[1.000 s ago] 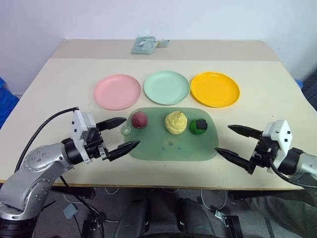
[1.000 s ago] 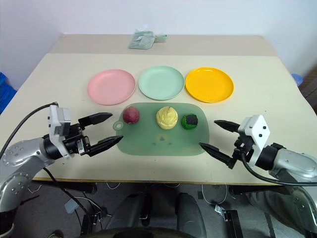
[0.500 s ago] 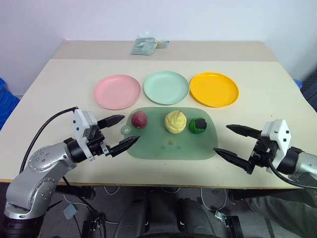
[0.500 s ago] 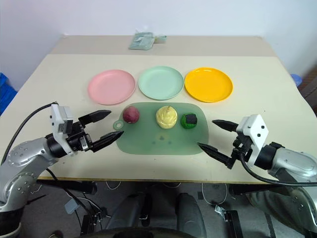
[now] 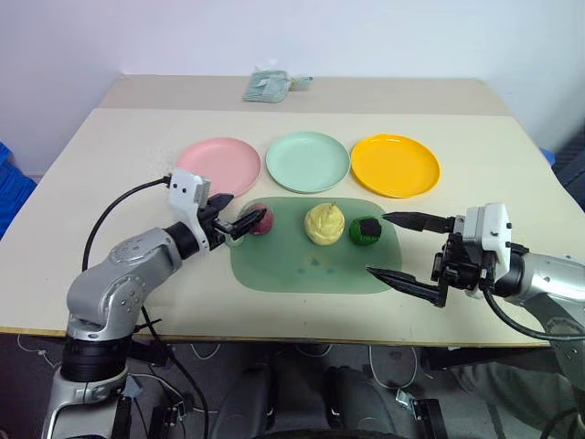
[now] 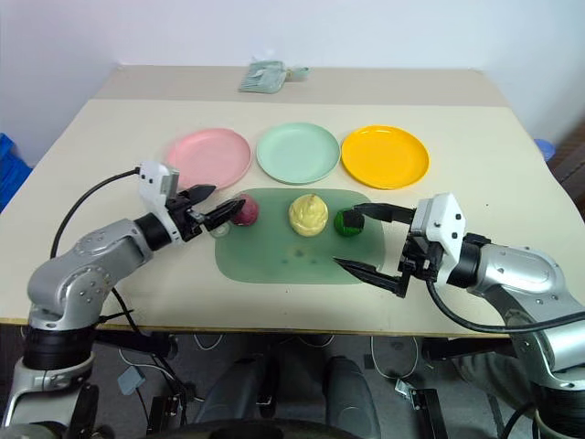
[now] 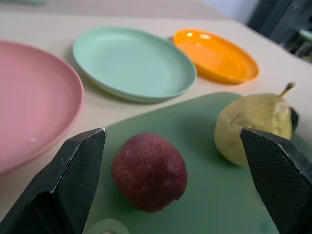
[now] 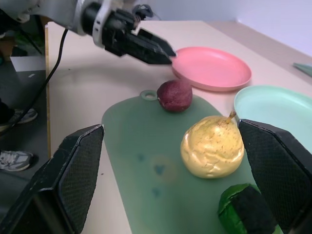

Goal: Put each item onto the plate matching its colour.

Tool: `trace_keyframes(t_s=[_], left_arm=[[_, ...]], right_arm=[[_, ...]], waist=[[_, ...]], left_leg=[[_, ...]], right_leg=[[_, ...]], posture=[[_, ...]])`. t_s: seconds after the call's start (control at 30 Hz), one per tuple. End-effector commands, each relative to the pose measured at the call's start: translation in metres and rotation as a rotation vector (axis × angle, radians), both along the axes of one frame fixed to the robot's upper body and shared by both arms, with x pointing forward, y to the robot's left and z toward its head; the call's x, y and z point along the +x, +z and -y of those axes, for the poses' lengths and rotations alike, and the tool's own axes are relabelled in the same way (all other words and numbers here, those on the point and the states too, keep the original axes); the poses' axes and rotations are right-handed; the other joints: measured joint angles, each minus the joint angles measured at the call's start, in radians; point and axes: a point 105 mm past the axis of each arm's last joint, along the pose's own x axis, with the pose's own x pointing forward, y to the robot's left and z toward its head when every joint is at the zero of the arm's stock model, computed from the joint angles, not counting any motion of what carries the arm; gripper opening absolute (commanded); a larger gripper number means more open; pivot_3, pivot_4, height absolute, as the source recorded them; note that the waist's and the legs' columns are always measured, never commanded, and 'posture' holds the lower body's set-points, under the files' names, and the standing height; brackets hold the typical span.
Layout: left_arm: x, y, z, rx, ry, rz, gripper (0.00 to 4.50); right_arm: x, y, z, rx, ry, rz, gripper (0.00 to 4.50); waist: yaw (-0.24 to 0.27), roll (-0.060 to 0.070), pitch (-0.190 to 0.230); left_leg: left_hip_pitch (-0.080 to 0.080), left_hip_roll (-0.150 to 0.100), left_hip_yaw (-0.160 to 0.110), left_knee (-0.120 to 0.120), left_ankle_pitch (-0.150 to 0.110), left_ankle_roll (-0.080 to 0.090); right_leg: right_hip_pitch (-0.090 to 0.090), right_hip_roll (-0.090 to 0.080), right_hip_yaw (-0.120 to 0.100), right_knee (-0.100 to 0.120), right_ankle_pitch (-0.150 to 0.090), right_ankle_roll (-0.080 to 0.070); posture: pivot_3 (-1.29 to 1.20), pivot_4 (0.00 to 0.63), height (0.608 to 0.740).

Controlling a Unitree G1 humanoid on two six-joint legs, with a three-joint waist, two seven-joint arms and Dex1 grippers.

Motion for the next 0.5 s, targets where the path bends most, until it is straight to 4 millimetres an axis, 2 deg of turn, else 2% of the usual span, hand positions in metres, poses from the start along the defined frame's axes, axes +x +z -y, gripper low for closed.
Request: trace_keyframes(t_s=[0.03,0.23,0.4,0.5], left_arm=[[0.005,0.002,0.0,0.029,0.02,-0.005,4.5],[0.017,-0.014,0.002,0.061,0.057,-0.085,4.5],[0.019,-0.02,0.008,0.074,0.044,-0.094,2.26],[0.02,-0.018,0.008,0.062,0.053,-0.089,2.26]], right_arm=[[-0.002,0.006,-0.002,-0.001,0.015,0.051,4.46],[-0.003,0.006,-0.004,-0.001,0.015,0.066,4.46],[-0.003,0.006,-0.003,0.002,0.004,0.069,4.5],[-0.003,0.006,-0.003,0.003,0.0,0.07,4.5]], waist=[[-0.001,0.0,0.0],[-0.001,0.0,0.0],[0.002,0.0,0.0],[0.0,0.0,0.0]], left_leg=[[0.0,0.0,0.0,0.0,0.0,0.0],[0.0,0.0,0.0,0.0,0.0,0.0],[0.0,0.0,0.0,0.0,0.0,0.0],[0.0,0.0,0.0,0.0,0.0,0.0]], right_leg=[[0.0,0.0,0.0,0.0,0.0,0.0],[0.0,0.0,0.0,0.001,0.0,0.0],[-0.001,-0.001,0.0,0.001,0.0,0.0],[0.0,-0.001,0.0,0.001,0.0,0.0]], posture=[[0.0,0.15,0.74],[0.0,0.15,0.74],[0.0,0.15,0.74],[0.0,0.15,0.74]])
